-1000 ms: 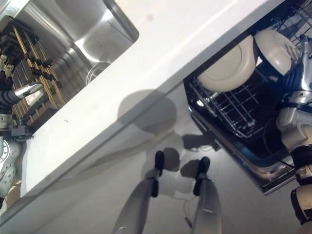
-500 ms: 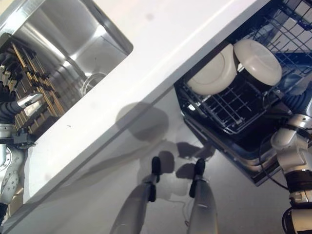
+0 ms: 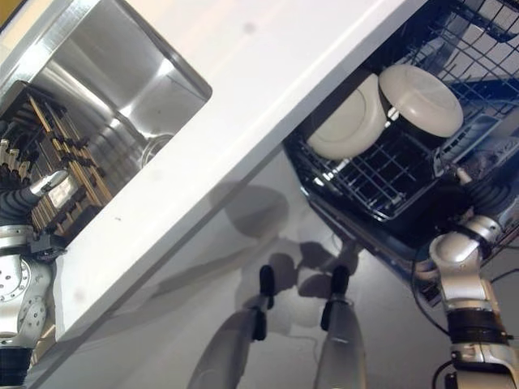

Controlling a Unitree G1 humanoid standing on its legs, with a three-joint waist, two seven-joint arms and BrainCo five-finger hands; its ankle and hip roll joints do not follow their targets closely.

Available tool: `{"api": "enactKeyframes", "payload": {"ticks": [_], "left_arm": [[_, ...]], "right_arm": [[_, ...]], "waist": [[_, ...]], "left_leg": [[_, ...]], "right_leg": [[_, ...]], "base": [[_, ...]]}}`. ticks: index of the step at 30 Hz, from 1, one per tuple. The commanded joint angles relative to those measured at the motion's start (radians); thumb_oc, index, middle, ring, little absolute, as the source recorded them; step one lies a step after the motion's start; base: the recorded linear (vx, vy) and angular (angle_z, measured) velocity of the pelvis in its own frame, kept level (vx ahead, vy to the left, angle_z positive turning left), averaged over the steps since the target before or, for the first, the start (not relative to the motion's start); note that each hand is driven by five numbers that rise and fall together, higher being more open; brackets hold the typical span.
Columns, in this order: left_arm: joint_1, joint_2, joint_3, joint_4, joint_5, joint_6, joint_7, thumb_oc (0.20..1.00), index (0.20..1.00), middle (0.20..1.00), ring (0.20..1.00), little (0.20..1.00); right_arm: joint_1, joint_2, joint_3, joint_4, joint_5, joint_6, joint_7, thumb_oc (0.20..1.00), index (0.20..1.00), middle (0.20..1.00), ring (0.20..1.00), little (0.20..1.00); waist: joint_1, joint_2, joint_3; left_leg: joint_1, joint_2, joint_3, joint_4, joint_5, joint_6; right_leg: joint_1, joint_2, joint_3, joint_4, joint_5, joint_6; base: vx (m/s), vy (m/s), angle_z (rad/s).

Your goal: Pick up plates and place into dishwasher.

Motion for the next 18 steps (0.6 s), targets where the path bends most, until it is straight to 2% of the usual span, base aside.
{"api": "enactKeyframes", "payload": {"ticks": [1,6,14,18], "left_arm": [[0.059,-0.125,-0.183,-0.031,0.026,-0.031,-0.004,1.0,1.0,1.0,1.0,1.0],[0.045,-0.124,-0.198,-0.022,0.007,-0.023,0.006,1.0,1.0,1.0,1.0,1.0],[0.045,-0.11,-0.202,-0.032,0.005,-0.018,0.005,1.0,1.0,1.0,1.0,1.0],[0.037,-0.106,-0.209,-0.025,0.015,-0.019,0.009,1.0,1.0,1.0,1.0,1.0]], "right_arm": [[-0.103,-0.029,0.015,-0.057,0.013,-0.073,0.021,1.0,1.0,1.0,1.0,1.0],[-0.175,-0.05,0.062,-0.031,-0.007,-0.064,0.046,1.0,1.0,1.0,1.0,1.0],[-0.194,-0.058,0.068,0.002,0.01,-0.06,0.02,1.0,1.0,1.0,1.0,1.0],[-0.193,-0.05,0.072,0.032,0.021,-0.036,-0.018,1.0,1.0,1.0,1.0,1.0]], "waist": [[-0.013,-0.025,0.047],[-0.002,-0.011,0.047],[0.013,-0.027,0.047],[0.017,-0.037,0.047]], "left_leg": [[-0.083,0.018,-0.013,0.147,-0.071,0.016],[-0.092,0.014,-0.013,0.136,-0.058,0.015],[-0.134,0.016,-0.022,0.144,-0.055,0.017],[-0.164,0.016,-0.028,0.155,-0.057,0.02]], "right_leg": [[0.073,-0.006,-0.029,-0.227,0.089,0.042],[0.061,-0.013,-0.034,-0.228,0.091,0.039],[0.024,-0.012,-0.044,-0.216,0.097,0.04],[-0.003,-0.01,-0.047,-0.211,0.104,0.042]], "base": [[0.02,0.049,-0.02],[0.01,0.05,-0.02],[0.02,-0.016,0.04],[0.03,-0.026,0.06]]}}
